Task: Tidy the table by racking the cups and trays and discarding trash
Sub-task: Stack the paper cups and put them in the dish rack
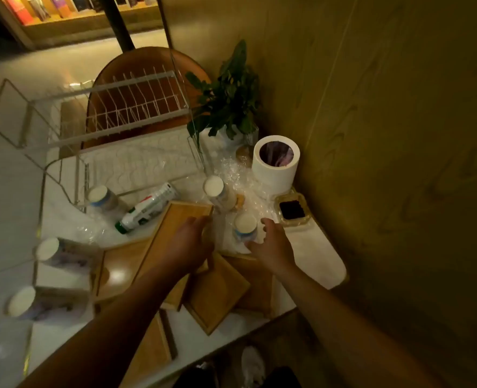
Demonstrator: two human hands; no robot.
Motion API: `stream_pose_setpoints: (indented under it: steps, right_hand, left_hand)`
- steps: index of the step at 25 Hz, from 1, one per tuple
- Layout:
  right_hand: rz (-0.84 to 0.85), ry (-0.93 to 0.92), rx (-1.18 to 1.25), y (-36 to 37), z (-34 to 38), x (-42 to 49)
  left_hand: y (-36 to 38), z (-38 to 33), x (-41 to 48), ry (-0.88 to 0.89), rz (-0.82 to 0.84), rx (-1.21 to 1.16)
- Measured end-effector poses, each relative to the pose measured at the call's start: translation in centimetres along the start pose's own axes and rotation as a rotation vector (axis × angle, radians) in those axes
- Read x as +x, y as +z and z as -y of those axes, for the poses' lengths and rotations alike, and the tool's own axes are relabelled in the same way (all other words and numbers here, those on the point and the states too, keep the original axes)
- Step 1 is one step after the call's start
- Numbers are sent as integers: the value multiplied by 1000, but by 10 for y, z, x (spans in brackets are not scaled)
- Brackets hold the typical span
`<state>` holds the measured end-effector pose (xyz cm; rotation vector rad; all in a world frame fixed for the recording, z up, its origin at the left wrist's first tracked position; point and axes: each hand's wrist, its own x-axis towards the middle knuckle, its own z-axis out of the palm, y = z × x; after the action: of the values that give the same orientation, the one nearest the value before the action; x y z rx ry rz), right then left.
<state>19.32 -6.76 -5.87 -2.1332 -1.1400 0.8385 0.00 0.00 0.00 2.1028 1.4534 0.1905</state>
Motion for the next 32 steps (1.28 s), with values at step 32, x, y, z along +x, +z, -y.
stream_pose_setpoints:
  steps: [32]
  right_hand:
    - [335, -360, 7, -61, 77, 24]
  left_hand:
    - [-43, 17, -7, -307, -364, -1401]
